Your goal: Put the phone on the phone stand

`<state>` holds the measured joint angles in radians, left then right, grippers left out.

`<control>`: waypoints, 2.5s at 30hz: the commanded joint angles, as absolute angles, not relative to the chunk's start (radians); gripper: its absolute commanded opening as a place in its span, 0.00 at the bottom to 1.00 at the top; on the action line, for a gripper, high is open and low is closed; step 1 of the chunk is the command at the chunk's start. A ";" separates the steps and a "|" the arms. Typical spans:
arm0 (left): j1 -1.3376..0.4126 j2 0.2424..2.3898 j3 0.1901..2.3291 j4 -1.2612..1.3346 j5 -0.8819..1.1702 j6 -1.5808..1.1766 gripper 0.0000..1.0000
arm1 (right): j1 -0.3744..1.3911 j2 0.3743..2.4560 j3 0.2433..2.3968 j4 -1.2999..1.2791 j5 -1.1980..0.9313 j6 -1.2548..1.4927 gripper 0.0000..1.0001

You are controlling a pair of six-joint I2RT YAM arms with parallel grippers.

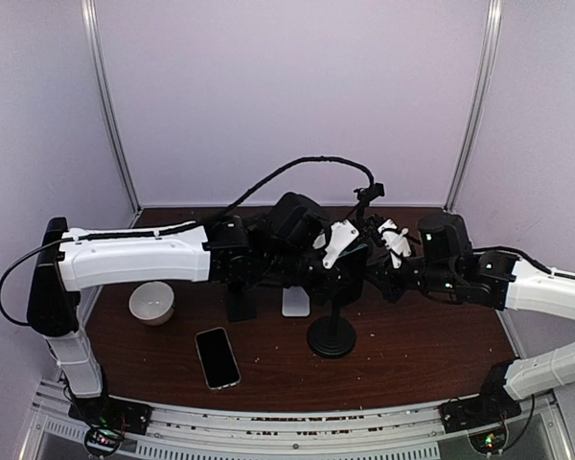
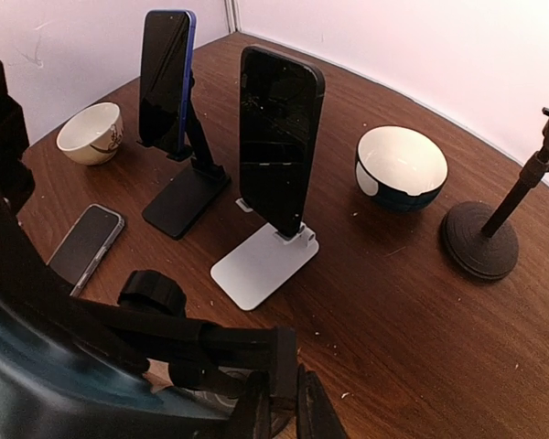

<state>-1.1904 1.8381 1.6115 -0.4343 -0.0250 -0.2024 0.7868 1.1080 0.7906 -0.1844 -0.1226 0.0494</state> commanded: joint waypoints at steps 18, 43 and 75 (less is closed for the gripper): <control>-1.163 1.775 1.449 -0.675 -0.370 -0.325 0.00 | 0.809 1.018 0.732 -0.222 0.183 0.170 0.00; -1.146 1.826 1.423 -0.482 -0.252 -0.183 0.00 | 0.936 1.045 0.802 -0.264 0.150 0.121 0.08; -1.097 1.882 1.472 -0.478 -0.088 -0.164 0.00 | 0.923 0.903 0.737 -0.339 -0.047 0.118 0.35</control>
<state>-1.1656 1.8023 1.4994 -0.2611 0.0517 -0.1452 0.9092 0.9695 0.7383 -0.2752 0.0467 0.1268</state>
